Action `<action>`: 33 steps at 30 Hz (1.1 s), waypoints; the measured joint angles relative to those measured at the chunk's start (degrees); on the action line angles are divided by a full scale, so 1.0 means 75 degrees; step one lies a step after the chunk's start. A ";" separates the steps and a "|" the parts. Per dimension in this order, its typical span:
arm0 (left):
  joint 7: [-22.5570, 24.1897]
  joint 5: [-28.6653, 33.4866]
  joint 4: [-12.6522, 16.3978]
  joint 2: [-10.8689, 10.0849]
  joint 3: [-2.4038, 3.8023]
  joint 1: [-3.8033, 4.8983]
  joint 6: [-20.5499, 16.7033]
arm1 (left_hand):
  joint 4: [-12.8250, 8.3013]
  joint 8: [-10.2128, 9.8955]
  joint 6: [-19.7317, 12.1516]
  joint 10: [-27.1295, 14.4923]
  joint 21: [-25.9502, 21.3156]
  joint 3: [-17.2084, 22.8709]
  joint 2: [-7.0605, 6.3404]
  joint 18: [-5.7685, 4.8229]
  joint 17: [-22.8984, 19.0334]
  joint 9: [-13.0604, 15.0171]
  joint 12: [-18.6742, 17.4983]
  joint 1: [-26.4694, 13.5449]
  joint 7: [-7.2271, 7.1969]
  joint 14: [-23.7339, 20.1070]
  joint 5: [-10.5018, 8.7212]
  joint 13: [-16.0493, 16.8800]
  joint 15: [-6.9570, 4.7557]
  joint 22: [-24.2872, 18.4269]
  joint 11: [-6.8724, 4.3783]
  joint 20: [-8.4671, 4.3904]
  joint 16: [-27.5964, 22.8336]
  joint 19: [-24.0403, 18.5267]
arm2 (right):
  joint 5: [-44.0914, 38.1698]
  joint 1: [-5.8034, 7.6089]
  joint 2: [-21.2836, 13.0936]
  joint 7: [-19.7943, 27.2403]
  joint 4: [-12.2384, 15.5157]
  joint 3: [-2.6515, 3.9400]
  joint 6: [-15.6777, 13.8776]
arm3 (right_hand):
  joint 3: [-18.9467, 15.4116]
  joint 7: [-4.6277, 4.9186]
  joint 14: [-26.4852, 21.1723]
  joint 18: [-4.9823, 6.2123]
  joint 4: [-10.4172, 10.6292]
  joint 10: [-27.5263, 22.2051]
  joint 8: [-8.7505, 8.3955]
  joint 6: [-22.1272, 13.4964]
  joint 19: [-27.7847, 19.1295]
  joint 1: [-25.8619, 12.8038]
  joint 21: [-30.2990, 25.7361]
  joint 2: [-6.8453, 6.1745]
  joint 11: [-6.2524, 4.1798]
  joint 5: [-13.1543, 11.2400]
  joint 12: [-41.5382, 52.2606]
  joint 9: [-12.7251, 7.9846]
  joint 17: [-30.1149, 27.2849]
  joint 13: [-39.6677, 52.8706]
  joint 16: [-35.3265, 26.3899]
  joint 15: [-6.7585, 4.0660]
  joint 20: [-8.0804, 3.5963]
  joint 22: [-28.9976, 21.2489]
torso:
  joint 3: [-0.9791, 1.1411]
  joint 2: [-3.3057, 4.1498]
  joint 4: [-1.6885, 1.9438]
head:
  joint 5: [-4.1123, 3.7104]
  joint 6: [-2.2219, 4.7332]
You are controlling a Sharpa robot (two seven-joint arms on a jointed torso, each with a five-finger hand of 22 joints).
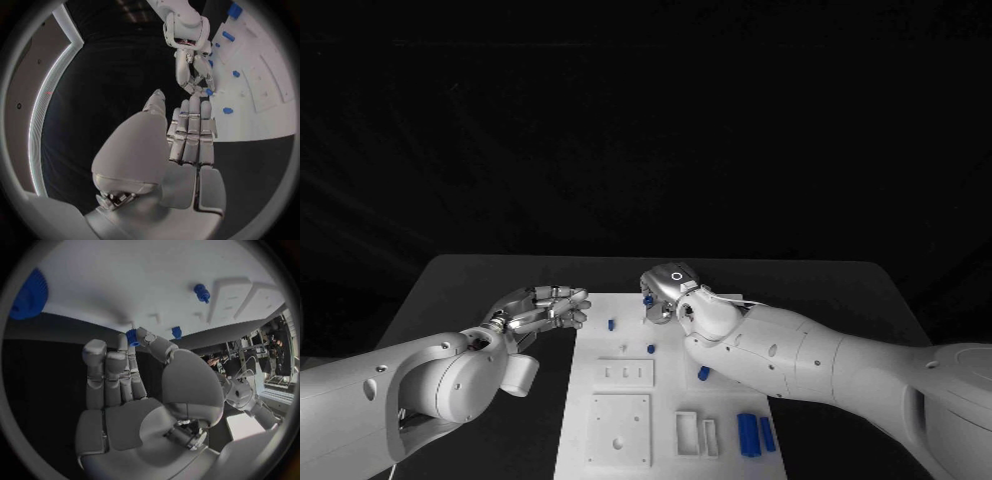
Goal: Assemble the parts on the task board
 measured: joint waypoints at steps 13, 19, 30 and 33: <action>-0.0003 0.0000 -0.0003 0.0005 0.0000 0.0009 0.0000 | 0.0000 0.0000 0.0000 0.0000 0.0000 0.0000 0.0000 0.0070 0.0000 0.0000 0.0000 0.0000 0.0000 0.0000 0.0000 0.0000 0.0000 -0.0001 0.0000 0.0000 0.0000 0.0000 | 0.0037 0.0010 0.0024 0.0048 -0.0062 -0.0025 0.0054 | -0.0001 0.0000 0.0003 0.0000 -0.0001 0.0009 0.0000 0.0000 -0.0002 -0.0019 0.0000 -0.0019 0.0009 0.0032 0.0000 0.0000 0.0001 0.0015 0.0000 -0.0003 0.0001 -0.0001 | -0.0007 -0.0004 -0.0001 | 0.0012 -0.0032; -0.0005 -0.0001 -0.0003 0.0005 0.0000 0.0010 0.0000 | 0.0000 0.0000 0.0000 0.0000 0.0000 0.0000 0.0000 0.0073 0.0001 0.0000 0.0000 0.0000 0.0000 0.0000 0.0000 0.0000 0.0000 0.0005 0.0000 0.0000 0.0000 0.0000 | 0.0065 -0.0018 0.0064 0.0080 -0.0083 -0.0043 0.0084 | 0.0019 0.0000 0.0004 0.0000 0.0020 0.0009 -0.0002 0.0000 -0.0003 -0.0030 0.0000 -0.0030 0.0009 0.0032 -0.0014 0.0000 -0.0008 0.0021 0.0000 -0.0005 0.0002 -0.0001 | -0.0011 -0.0001 0.0005 | 0.0015 -0.0038; -0.0007 -0.0001 -0.0017 0.0021 0.0000 0.0013 0.0000 | 0.0000 0.0000 0.0000 0.0000 0.0000 0.0000 0.0000 0.0068 0.0000 0.0000 0.0000 0.0000 0.0000 0.0000 0.0000 0.0000 0.0000 0.0004 0.0000 0.0000 0.0000 0.0000 | 0.0122 -0.0029 0.0081 0.0114 -0.0142 -0.0054 0.0191 | 0.0019 0.0000 0.0003 -0.0001 0.0020 0.0010 -0.0026 0.0000 -0.0013 -0.0027 0.0000 -0.0028 0.0009 0.0031 -0.0023 0.0000 -0.0008 0.0035 0.0000 -0.0006 0.0011 -0.0002 | -0.0025 0.0009 -0.0002 | 0.0029 -0.0053; -0.0008 -0.0001 -0.0024 0.0023 0.0000 0.0013 0.0000 | 0.0000 0.0000 0.0002 0.0000 0.0000 0.0000 0.0000 0.0066 -0.0006 0.0000 0.0000 0.0000 -0.0002 0.0000 0.0000 0.0000 0.0000 0.0004 0.0000 0.0000 0.0000 0.0000 | 0.0142 -0.0030 0.0101 0.0120 -0.0171 -0.0056 0.0202 | 0.0019 0.0000 0.0003 0.0000 0.0020 0.0009 -0.0031 0.0000 -0.0013 -0.0026 0.0000 -0.0027 0.0009 0.0031 -0.0027 0.0000 -0.0016 0.0064 0.0000 -0.0006 0.0011 -0.0002 | -0.0025 0.0011 -0.0002 | 0.0024 -0.0064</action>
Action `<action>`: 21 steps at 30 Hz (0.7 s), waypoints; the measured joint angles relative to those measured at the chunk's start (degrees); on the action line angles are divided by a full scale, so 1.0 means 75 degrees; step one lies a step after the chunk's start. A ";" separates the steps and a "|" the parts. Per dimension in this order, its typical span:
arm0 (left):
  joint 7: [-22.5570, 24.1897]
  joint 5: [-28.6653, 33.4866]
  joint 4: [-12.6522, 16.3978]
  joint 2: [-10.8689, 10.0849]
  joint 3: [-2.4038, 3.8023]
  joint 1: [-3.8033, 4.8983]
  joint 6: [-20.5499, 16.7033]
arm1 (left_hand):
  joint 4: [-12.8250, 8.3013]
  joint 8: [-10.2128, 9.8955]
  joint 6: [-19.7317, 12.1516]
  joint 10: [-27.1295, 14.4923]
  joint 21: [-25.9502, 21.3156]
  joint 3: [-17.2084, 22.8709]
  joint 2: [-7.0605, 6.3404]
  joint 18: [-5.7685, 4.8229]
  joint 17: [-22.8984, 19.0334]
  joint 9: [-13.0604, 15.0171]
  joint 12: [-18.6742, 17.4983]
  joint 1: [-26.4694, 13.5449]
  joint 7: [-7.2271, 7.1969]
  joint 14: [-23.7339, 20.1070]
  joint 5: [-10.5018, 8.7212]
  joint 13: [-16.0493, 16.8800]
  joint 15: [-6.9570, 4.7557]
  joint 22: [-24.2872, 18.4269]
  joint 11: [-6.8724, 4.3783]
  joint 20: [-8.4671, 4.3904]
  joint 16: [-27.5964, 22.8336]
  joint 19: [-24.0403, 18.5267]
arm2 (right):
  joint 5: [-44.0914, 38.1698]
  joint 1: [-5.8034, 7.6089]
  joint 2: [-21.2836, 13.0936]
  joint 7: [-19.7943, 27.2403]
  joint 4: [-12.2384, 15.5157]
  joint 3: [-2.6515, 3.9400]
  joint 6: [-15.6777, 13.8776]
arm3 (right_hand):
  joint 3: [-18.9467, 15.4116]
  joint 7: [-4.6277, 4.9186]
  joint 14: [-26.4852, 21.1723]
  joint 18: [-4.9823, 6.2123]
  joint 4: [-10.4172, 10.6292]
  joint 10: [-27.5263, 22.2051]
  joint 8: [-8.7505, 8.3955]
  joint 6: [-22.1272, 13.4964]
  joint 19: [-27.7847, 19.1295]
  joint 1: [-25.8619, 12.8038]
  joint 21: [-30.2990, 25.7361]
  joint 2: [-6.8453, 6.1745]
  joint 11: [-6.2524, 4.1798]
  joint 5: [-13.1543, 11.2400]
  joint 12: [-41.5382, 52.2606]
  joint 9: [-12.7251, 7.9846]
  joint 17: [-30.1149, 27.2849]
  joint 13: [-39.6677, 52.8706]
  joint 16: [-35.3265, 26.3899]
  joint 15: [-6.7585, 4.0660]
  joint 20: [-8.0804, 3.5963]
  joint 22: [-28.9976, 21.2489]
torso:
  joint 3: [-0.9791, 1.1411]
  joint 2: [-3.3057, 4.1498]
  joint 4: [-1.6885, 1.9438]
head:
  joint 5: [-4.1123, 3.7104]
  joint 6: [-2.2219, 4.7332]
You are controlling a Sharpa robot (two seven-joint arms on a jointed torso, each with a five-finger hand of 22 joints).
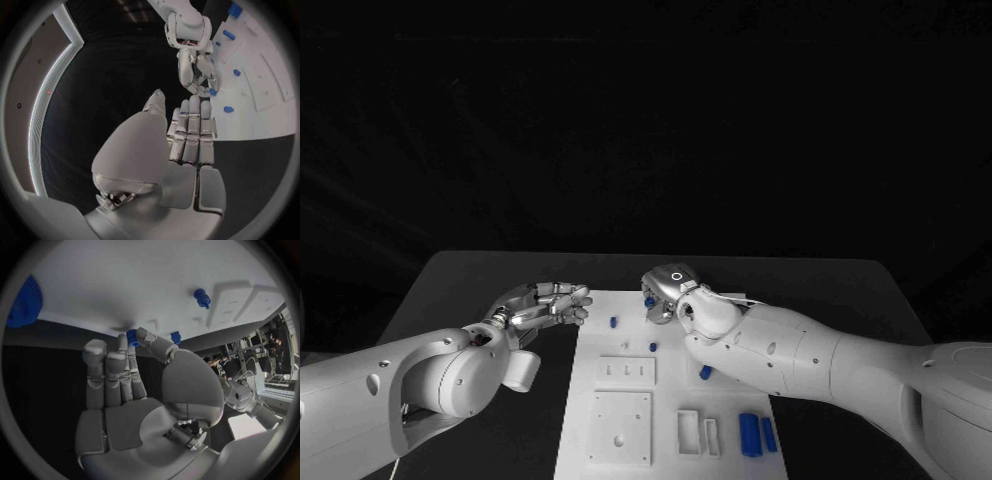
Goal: Assemble the parts on the task board
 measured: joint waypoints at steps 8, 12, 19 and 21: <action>-0.0002 0.0000 -0.0008 0.0001 0.0000 0.0002 0.0000 | 0.0000 0.0000 0.0025 0.0021 0.0000 0.0000 0.0000 -0.0006 0.0000 0.0000 0.0000 0.0000 -0.0025 0.0000 0.0000 0.0000 0.0000 0.0000 0.0021 0.0000 0.0000 0.0000 | 0.0239 -0.0025 0.0047 0.0082 -0.0121 -0.0017 0.0028 | -0.0083 0.0263 -0.0212 -0.0013 0.0093 -0.0530 -0.0335 -0.0478 -0.0136 0.0049 0.0032 -0.0198 0.0187 0.0002 -0.0376 0.0177 -0.0037 -0.0005 0.0000 0.0022 -0.0023 -0.0001 | -0.0001 -0.0003 0.0000 | -0.0005 -0.0012; -0.0003 0.0000 -0.0008 -0.0012 0.0000 0.0006 -0.0001 | 0.0000 0.0000 0.0025 0.0021 0.0000 0.0000 0.0000 -0.0012 0.0000 0.0000 0.0000 0.0000 -0.0025 0.0000 0.0000 0.0000 0.0000 -0.0001 0.0021 0.0000 0.0000 0.0000 | 0.0394 -0.0029 0.0003 0.0121 -0.0111 -0.0018 -0.0009 | -0.0214 0.0444 -0.0238 -0.0051 0.0255 -0.1054 -0.0666 -0.1101 -0.0146 -0.0061 0.0032 -0.0724 0.0394 0.0031 -0.0735 0.0041 -0.0074 -0.0198 0.0000 0.0214 -0.0007 -0.0001 | -0.0001 -0.0007 -0.0007 | 0.0012 -0.0018; -0.0003 -0.0001 -0.0011 -0.0051 0.0000 0.0020 -0.0004 | 0.0000 -0.0029 0.0025 0.0021 0.0000 0.0000 0.0000 -0.0019 0.0000 0.0000 0.0000 0.0000 -0.0025 0.0000 0.0000 0.0000 0.0000 -0.0001 0.0021 0.0000 0.0000 0.0000 | 0.0587 0.0006 -0.0265 0.0156 0.0262 -0.0017 -0.0139 | -0.0467 0.0449 -0.0274 -0.0050 0.0273 -0.1821 -0.0820 -0.1471 -0.0133 -0.0142 -0.0004 -0.0944 0.0666 0.0031 -0.0786 -0.0042 -0.0101 -0.0556 0.0000 0.0471 0.0006 -0.0001 | 0.0004 -0.0014 -0.0023 | 0.0031 0.0011; -0.0003 -0.0001 -0.0014 -0.0077 0.0000 0.0026 -0.0006 | 0.0000 -0.0029 0.0025 0.0021 0.0000 0.0000 0.0000 -0.0024 0.0000 0.0000 0.0000 0.0000 -0.0025 0.0000 0.0000 0.0000 0.0000 -0.0001 0.0021 0.0000 0.0000 0.0000 | 0.0639 0.0057 -0.0402 0.0167 0.0519 -0.0011 -0.0188 | -0.0511 0.0449 -0.0274 -0.0051 0.0271 -0.1823 -0.0819 -0.1471 -0.0134 -0.0142 -0.0004 -0.0944 0.0667 0.0031 -0.0786 -0.0042 -0.0101 -0.0591 0.0000 0.0472 0.0007 -0.0001 | 0.0009 -0.0015 -0.0032 | 0.0034 0.0023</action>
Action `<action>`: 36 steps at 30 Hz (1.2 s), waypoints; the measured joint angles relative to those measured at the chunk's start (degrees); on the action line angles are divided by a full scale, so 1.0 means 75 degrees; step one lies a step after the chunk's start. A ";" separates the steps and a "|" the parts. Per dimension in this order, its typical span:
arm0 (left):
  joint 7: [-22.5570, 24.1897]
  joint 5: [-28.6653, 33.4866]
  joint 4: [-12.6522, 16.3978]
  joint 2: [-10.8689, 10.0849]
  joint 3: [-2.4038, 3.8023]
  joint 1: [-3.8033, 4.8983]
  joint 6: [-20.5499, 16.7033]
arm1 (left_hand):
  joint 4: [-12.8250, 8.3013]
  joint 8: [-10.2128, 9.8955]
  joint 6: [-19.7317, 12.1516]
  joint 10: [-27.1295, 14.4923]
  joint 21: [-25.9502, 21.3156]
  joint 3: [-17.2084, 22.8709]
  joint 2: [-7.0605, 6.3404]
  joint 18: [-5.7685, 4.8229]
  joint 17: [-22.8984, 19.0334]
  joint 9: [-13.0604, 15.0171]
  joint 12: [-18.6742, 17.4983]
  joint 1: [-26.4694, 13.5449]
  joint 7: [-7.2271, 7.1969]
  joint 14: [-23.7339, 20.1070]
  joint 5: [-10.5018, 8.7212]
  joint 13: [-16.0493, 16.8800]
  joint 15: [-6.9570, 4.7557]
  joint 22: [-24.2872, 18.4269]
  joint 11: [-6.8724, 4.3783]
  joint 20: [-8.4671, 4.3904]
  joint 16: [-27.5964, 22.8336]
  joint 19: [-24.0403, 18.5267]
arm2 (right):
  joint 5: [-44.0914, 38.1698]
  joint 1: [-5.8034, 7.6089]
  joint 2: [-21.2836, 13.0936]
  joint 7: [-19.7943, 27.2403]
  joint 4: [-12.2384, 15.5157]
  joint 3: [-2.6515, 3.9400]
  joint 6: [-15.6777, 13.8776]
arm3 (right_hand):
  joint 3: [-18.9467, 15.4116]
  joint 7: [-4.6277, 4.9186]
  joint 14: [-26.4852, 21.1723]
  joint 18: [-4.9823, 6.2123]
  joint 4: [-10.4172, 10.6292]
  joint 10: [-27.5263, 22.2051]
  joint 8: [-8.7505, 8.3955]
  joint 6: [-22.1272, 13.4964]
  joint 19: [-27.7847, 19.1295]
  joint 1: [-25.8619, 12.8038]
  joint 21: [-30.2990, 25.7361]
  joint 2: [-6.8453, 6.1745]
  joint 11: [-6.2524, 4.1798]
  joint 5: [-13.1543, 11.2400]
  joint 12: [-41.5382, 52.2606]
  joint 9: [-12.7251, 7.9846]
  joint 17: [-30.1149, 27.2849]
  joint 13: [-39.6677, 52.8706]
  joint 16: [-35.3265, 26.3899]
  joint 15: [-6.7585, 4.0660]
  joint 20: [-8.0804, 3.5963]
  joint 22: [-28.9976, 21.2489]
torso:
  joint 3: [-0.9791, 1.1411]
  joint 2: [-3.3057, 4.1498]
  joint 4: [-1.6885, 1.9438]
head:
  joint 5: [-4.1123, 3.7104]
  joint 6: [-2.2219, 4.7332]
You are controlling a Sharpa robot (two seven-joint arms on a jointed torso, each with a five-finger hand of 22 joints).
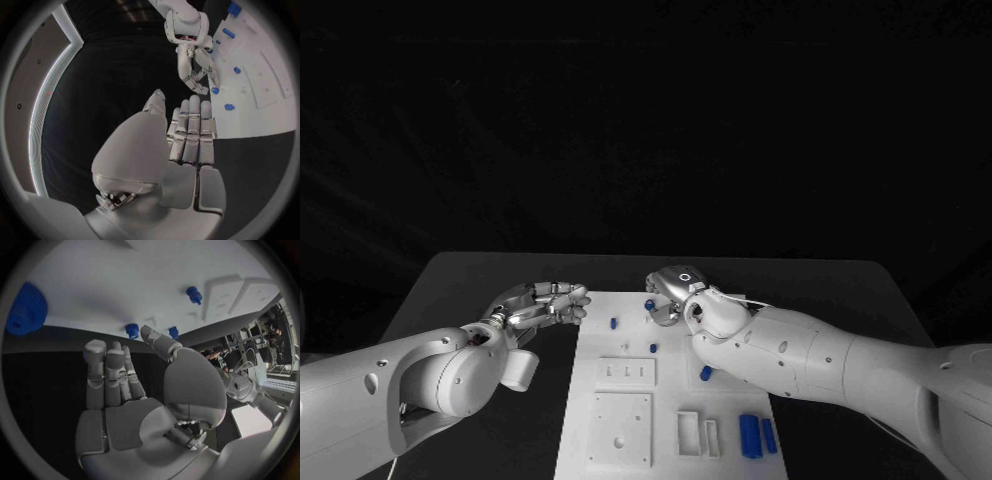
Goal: Assemble the parts on the task board
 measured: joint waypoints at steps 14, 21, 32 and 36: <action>0.0000 -0.0001 -0.0220 0.0027 -0.0004 0.0004 0.0000 | 0.0000 0.0000 0.0000 0.0000 0.0000 0.0000 0.0000 -0.0031 0.0001 0.0000 -0.0029 0.0000 0.0000 0.0000 0.0000 0.0000 0.0000 -0.0001 0.0000 0.0000 0.0000 0.0000 | 0.0349 0.0373 -0.1700 0.0042 0.1690 0.0505 -0.0032 | 0.0101 0.0119 0.0044 0.0001 0.0143 0.1003 0.0138 0.0190 0.0018 0.0181 -0.0039 -0.0059 -0.0341 0.0000 0.0608 0.0026 -0.0061 0.0233 0.0029 -0.0321 0.0064 0.0000 | 0.0058 -0.0053 -0.0128 | 0.0004 0.0151; 0.0002 -0.0001 -0.0296 0.0060 -0.0010 0.0004 0.0003 | 0.0000 0.0000 0.0000 0.0000 0.0000 0.0000 0.0000 -0.0034 -0.0006 0.0000 -0.0029 0.0000 0.0000 0.0000 0.0000 0.0000 0.0000 -0.0002 0.0000 0.0000 0.0000 0.0000 | 0.0786 0.0388 -0.2060 0.0120 0.1658 0.0520 0.0294 | -0.0238 -0.0139 0.0171 0.0108 0.0122 0.1356 0.0138 0.0181 0.0017 0.0181 -0.0039 -0.0059 -0.0631 0.0000 0.2119 0.0024 -0.0061 0.1846 0.0029 -0.0546 0.0065 -0.0001 | 0.0113 -0.0110 -0.0260 | 0.0063 0.0184; 0.0003 -0.0001 -0.0349 0.0104 -0.0021 0.0002 0.0009 | 0.0000 0.0000 0.0000 -0.0004 0.0000 0.0000 0.0000 -0.0040 -0.0006 0.0000 -0.0029 0.0000 0.0000 0.0000 0.0000 0.0000 0.0000 -0.0002 -0.0004 0.0000 0.0000 0.0000 | 0.1319 0.0292 -0.2017 0.0293 0.1109 0.0520 0.0893 | -0.0425 -0.0129 -0.0026 0.0286 0.0186 0.0752 -0.0062 0.0196 0.0100 0.0089 0.0663 0.0011 -0.0769 0.0155 0.7520 -0.0081 0.0985 0.7096 0.1012 -0.0633 -0.0078 0.0005 | 0.0164 -0.0131 -0.0313 | 0.0075 0.0141; 0.0003 -0.0002 -0.0377 0.0121 -0.0022 0.0000 0.0011 | 0.0000 0.0000 0.0000 -0.0005 0.0000 0.0000 0.0000 -0.0044 -0.0006 0.0000 -0.0029 0.0000 0.0000 0.0000 0.0000 0.0000 0.0000 -0.0002 -0.0005 0.0000 0.0000 0.0000 | 0.1382 0.0187 -0.1923 0.0328 0.0971 0.0520 0.1046 | -0.0481 -0.0103 -0.0046 0.0279 0.0195 0.0894 -0.0062 0.0172 0.0076 0.0048 0.0806 0.0039 -0.0642 0.0230 0.7999 -0.0090 0.1147 0.7366 0.1084 -0.0613 -0.0105 0.0005 | 0.0164 -0.0132 -0.0313 | 0.0070 0.0116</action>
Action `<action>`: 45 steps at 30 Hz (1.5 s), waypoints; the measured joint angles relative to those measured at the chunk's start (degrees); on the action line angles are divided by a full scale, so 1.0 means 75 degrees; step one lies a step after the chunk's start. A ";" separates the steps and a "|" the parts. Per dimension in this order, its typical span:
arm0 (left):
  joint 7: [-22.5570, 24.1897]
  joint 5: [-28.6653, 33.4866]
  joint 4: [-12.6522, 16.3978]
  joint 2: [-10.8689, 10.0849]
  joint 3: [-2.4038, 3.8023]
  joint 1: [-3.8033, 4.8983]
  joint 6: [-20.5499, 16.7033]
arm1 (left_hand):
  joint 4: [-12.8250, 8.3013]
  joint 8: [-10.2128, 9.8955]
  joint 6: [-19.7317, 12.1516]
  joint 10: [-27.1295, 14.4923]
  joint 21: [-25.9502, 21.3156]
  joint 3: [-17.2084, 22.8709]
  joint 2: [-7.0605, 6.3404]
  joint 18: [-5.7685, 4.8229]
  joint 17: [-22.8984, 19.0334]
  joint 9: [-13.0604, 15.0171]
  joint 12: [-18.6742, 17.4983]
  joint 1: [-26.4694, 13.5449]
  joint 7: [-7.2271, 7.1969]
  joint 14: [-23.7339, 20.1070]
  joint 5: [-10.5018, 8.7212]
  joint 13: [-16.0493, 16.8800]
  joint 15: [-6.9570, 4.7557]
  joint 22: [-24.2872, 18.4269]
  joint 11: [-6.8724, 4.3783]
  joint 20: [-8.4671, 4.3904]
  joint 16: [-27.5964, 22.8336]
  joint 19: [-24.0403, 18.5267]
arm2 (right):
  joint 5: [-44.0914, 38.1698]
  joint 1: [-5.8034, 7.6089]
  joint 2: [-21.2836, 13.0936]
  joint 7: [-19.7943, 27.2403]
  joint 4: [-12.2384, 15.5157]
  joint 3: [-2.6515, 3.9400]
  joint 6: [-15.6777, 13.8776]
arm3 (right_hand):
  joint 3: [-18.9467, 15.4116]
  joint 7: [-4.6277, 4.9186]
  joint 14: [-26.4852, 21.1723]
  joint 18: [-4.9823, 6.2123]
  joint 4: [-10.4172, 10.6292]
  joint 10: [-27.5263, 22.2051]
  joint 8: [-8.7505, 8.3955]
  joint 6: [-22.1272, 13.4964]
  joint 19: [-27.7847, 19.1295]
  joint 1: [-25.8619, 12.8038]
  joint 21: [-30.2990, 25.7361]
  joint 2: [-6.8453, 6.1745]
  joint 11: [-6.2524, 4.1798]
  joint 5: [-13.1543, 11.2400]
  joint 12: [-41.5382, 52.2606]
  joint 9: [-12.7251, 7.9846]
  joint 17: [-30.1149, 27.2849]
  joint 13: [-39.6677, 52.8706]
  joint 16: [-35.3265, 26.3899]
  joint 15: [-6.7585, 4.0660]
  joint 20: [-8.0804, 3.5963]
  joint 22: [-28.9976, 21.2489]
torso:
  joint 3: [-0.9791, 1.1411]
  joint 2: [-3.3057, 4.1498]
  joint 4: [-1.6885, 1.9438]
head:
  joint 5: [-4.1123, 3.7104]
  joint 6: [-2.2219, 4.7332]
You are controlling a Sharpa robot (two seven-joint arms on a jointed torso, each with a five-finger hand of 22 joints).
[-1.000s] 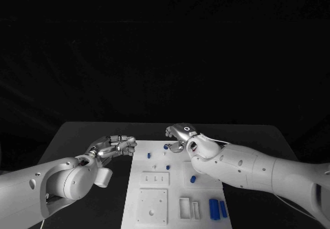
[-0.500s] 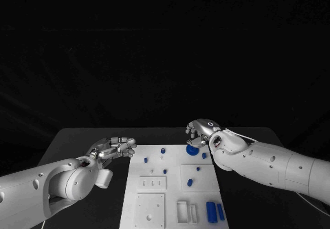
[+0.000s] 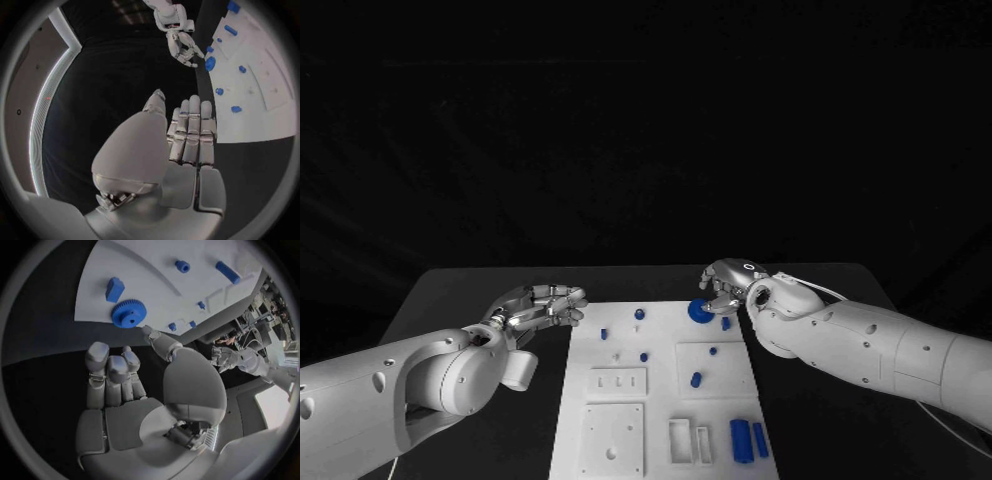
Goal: Assemble the parts on the task board
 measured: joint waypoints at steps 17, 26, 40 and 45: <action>-0.0002 -0.0001 -0.0013 0.0010 -0.0004 -0.0003 0.0015 | 0.0000 0.0000 0.0000 0.0000 0.0030 0.0000 0.0000 0.0074 0.0001 0.0000 0.0000 0.0000 0.0000 0.0000 0.0000 0.0000 0.0000 -0.0001 -0.0001 0.0000 0.0000 0.0000 | 0.0009 -0.0244 0.0137 0.0068 -0.0371 -0.0004 0.0330 | -0.0104 0.0081 -0.0028 -0.0050 0.0020 0.0131 -0.0089 -0.0094 -0.0033 -0.0090 0.0176 0.0022 -0.0002 0.0125 0.0398 -0.0032 0.0232 0.0042 0.0040 0.0030 -0.0050 -0.0001 | -0.0023 0.0000 -0.0001 | 0.0004 -0.0077; -0.0002 -0.0001 -0.0013 0.0007 -0.0004 -0.0003 0.0021 | 0.0000 0.0000 0.0000 -0.0001 0.0030 0.0000 0.0000 0.0071 0.0001 0.0000 0.0000 0.0000 0.0000 0.0000 0.0000 0.0000 0.0000 0.0004 -0.0001 0.0000 0.0000 0.0000 | 0.0007 -0.0246 0.0191 0.0101 -0.0423 -0.0003 0.0332 | -0.0104 0.0080 -0.0050 -0.0159 0.0020 0.0131 -0.0089 -0.0095 -0.0070 -0.0108 0.0211 0.0040 -0.0002 0.0125 0.0435 -0.0040 0.0286 0.0041 0.0040 0.0053 -0.0095 -0.0002 | -0.0023 0.0000 -0.0002 | 0.0008 -0.0092; -0.0005 -0.0002 0.0007 -0.0013 -0.0004 0.0000 0.0030 | 0.0000 0.0000 0.0027 -0.0001 0.0030 0.0000 0.0000 0.0063 -0.0006 0.0000 0.0000 0.0000 0.0027 0.0000 0.0000 0.0000 0.0000 0.0003 -0.0001 0.0000 0.0000 0.0000 | 0.0010 -0.0264 0.0308 0.0105 -0.0565 -0.0003 0.0332 | -0.0135 0.0103 -0.0049 -0.0170 0.0095 0.0131 -0.0117 -0.0145 -0.0050 -0.0181 0.0267 0.0053 -0.0002 0.0125 0.0463 -0.0048 0.0349 0.0041 0.0040 0.0054 -0.0115 -0.0003 | -0.0030 0.0001 -0.0004 | 0.0009 -0.0126; -0.0006 -0.0002 0.0036 -0.0029 -0.0003 -0.0001 0.0034 | 0.0000 0.0000 0.0027 -0.0001 0.0030 0.0000 0.0000 0.0055 -0.0005 0.0000 0.0000 0.0000 0.0027 0.0000 0.0000 0.0000 0.0000 0.0002 -0.0001 0.0000 0.0000 0.0000 | 0.0011 -0.0294 0.0356 0.0111 -0.0638 0.0000 0.0334 | -0.0131 0.0102 -0.0048 -0.0170 0.0099 0.0131 -0.0117 -0.0145 -0.0049 -0.0181 0.0296 0.0052 -0.0002 0.0124 0.0463 -0.0045 0.0366 0.0040 0.0040 0.0054 -0.0115 -0.0003 | -0.0029 0.0001 -0.0001 | 0.0013 -0.0137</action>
